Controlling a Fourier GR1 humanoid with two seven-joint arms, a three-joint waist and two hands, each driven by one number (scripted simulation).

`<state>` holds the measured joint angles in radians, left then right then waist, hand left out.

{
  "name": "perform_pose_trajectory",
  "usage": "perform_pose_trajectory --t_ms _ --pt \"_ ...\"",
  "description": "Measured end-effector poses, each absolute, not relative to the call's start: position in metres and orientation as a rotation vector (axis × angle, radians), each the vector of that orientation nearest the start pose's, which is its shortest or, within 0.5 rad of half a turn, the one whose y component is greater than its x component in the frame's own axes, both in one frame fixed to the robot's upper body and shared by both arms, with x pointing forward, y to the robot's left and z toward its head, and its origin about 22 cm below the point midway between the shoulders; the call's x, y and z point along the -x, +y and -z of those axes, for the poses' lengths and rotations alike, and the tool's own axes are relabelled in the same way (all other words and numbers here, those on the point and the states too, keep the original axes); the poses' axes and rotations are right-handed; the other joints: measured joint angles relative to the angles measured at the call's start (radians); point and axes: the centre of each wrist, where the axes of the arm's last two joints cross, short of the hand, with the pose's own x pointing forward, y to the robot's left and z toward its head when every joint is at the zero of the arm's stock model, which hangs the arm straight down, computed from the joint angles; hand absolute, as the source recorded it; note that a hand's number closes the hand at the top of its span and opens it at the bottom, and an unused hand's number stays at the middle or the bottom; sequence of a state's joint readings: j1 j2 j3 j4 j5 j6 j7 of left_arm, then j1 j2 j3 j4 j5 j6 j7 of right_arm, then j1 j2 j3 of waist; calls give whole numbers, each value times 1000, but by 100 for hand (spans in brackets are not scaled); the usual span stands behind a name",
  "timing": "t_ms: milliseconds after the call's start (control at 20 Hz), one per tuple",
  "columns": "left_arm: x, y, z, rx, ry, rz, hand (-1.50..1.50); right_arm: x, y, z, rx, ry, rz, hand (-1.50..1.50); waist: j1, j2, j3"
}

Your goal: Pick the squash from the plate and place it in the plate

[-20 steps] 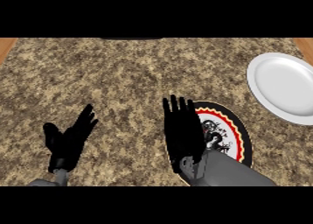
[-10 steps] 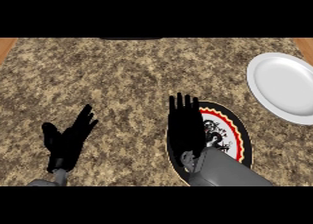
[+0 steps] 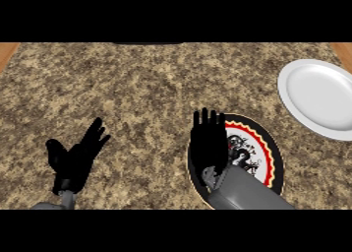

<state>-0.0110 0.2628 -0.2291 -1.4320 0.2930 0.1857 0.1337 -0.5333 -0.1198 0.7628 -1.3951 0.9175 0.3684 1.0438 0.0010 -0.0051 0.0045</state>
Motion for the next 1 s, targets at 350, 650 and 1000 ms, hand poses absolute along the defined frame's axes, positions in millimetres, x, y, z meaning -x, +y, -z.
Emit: perform_pose_trajectory --t_ms 350,650,1000 --pt "-237 241 25 -5 -1240 2 0 -274 -67 -37 1089 -763 -1497 150 0 -1 1" --pt "-238 242 21 -6 -1235 3 0 -270 -64 -33 1146 -768 -1539 150 2 -1 -1" --pt "-236 240 20 11 -1239 8 0 -293 -66 -57 1277 -885 -1306 150 8 7 0"
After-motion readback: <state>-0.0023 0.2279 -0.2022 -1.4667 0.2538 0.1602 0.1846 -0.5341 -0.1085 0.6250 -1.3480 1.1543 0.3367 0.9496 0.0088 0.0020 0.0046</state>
